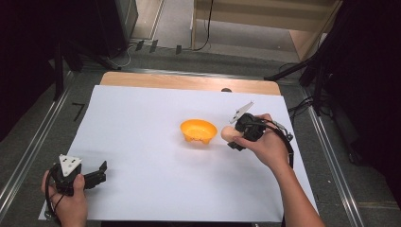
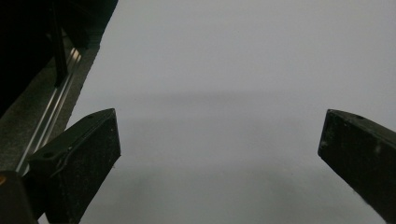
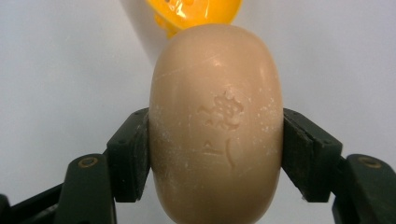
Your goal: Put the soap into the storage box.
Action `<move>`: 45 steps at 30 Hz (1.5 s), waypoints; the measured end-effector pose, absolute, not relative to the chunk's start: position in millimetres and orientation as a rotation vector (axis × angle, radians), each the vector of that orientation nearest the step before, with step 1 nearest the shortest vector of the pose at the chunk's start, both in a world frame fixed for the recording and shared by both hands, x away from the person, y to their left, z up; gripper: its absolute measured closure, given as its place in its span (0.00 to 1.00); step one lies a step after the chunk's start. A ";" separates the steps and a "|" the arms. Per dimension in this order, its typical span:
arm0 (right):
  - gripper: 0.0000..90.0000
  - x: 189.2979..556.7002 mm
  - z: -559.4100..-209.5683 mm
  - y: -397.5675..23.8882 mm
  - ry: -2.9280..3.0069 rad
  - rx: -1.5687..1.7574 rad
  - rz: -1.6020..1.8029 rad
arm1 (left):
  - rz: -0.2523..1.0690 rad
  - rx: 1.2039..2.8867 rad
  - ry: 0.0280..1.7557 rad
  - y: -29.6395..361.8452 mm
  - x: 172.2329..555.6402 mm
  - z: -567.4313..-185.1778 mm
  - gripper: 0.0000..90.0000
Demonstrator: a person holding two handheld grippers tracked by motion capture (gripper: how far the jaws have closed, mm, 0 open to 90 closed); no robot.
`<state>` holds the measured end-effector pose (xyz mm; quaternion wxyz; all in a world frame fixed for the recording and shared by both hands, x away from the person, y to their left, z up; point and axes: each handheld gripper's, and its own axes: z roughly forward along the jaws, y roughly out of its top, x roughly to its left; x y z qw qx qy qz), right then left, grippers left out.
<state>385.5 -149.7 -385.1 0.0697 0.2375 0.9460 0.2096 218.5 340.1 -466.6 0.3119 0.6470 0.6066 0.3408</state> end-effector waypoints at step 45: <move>0.37 414.0 -373.7 -83.4 2.913 0.240 0.638 | 0.898 1.708 1.600 340.2 218.6 -466.6 0.00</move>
